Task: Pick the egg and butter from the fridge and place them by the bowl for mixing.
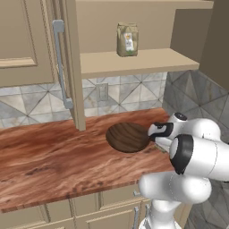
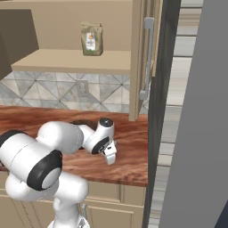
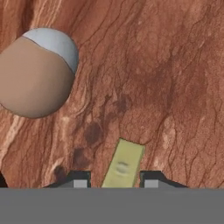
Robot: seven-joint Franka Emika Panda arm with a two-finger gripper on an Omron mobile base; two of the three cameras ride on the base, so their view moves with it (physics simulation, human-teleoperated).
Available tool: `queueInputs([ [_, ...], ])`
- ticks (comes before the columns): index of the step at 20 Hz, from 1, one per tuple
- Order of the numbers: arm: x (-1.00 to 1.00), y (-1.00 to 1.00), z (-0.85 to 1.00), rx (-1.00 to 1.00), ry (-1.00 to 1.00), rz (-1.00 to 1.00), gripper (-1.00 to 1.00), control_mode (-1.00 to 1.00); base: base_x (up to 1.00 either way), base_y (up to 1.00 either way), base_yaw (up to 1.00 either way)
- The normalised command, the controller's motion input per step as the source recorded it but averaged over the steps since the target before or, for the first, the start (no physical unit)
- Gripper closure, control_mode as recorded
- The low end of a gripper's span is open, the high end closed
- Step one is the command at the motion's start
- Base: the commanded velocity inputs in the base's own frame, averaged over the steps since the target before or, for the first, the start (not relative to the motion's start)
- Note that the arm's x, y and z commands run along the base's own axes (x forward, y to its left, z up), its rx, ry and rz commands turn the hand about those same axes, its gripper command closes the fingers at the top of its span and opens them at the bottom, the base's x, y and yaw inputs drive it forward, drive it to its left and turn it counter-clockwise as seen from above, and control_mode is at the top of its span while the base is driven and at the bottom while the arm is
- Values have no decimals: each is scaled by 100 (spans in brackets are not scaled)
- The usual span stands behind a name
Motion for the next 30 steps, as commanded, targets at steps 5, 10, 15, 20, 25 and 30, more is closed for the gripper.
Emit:
queueInputs([
  [5, -4, 0, 0, 4, 0, -1, -100, -100, 0, 0, 0],
  [10, -8, -3, 11, 4, 0, -4, -100, -100, 0, 0, 0],
  [15, -12, 0, 48, 1, 0, -5, -100, -100, 0, 0, 0],
  [20, -31, 16, 40, -4, 0, -1, -100, -100, 0, 0, 0],
  [25, -43, 21, 39, -1, 0, 15, -100, -100, 0, 0, 0],
  [30, -49, 22, 38, -10, -10, 23, -100, -100, 0, 0, 0],
])
